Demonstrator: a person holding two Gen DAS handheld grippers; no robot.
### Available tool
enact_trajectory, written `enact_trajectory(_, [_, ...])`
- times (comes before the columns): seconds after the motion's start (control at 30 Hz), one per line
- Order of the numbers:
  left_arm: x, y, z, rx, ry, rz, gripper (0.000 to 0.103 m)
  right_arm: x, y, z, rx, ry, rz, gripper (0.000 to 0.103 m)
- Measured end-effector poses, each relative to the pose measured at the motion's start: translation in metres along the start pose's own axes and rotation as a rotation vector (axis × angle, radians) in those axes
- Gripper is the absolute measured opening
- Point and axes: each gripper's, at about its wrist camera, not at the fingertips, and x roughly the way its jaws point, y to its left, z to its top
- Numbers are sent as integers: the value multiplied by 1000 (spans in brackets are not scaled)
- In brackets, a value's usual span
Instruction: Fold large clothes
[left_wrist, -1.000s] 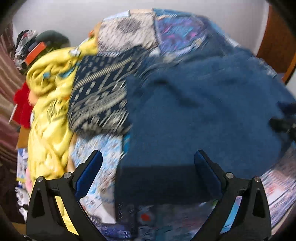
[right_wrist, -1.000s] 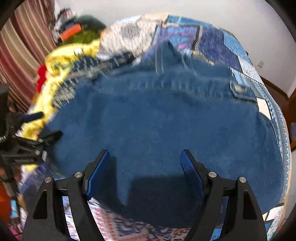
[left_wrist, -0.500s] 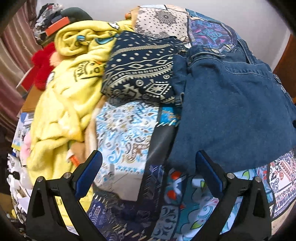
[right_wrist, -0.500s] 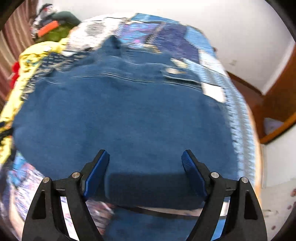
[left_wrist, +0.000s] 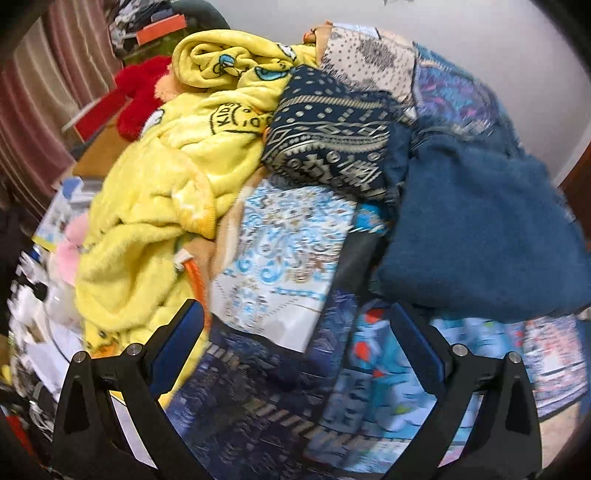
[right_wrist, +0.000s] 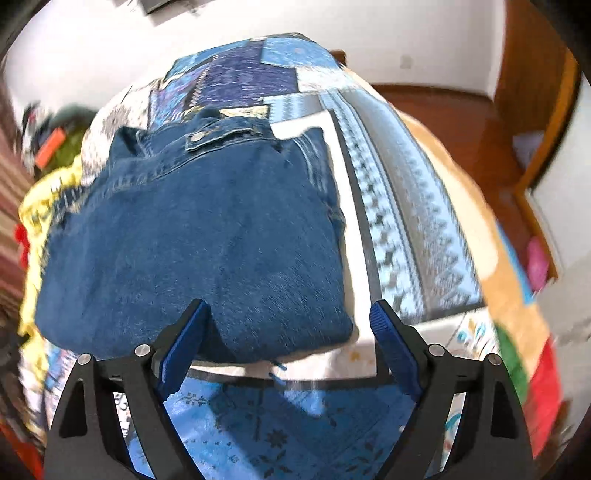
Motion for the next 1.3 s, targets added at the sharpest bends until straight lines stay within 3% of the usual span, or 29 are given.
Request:
enact_trajectory(0.1, [-10, -8, 2, -46, -3, -115, 102, -2, 3, -3, 19, -2, -2, 86])
enact_trajectory(0.33, [-5, -37, 3, -161, 54, -438, 102, -17, 21, 5, -83, -38, -115, 86])
enact_trajectory(0.57, [36, -57, -7, -244, 173, -535, 101, -30, 52, 12, -139, -105, -43, 88])
enact_trajectory(0.67, [55, -56, -8, -314, 215, -602, 94, -17, 68, 12, -178, -86, -36, 88])
enact_trajectory(0.83, [80, -60, -3, -352, 221, -624, 88, 9, 82, 5, -228, -24, -51, 88])
enact_trajectory(0.97, [87, -63, 3, -398, 133, -633, 81, 13, 91, 0, -286, -38, -86, 88])
enact_trajectory(1.2, [95, -66, 27, -542, 70, -545, 46, 14, 89, 4, -273, -21, -74, 90])
enact_trajectory(1.3, [79, -70, 38, -513, 12, -506, 34, 13, 91, 3, -274, -16, -80, 90])
